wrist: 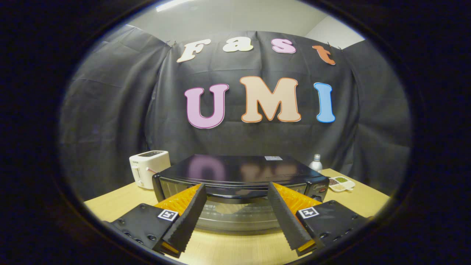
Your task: Open the toaster oven, put the food inside, and close the toaster oven door.
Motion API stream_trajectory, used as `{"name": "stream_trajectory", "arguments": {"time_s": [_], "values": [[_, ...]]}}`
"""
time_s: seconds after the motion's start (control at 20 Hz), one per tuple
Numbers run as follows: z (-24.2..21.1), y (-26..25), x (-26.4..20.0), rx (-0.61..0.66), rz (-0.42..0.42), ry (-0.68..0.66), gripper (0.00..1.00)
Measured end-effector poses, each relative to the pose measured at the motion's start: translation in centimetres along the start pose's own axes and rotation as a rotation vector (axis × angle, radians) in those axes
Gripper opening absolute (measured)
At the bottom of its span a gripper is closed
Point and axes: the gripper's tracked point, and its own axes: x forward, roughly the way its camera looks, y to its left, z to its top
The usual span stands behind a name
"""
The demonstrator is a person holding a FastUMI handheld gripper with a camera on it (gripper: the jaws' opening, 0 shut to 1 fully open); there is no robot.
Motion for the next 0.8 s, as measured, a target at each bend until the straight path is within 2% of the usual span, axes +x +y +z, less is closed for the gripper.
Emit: {"name": "stream_trajectory", "arguments": {"time_s": [0.25,0.5,0.8], "values": [[4.2,-1.3,-1.2,0.000,0.003,0.001,1.00],[13.6,-3.1,-3.5,-0.070,-0.007,-0.075,1.00],[23.7,-5.8,-8.4,-0.064,-0.023,-0.198,1.00]]}}
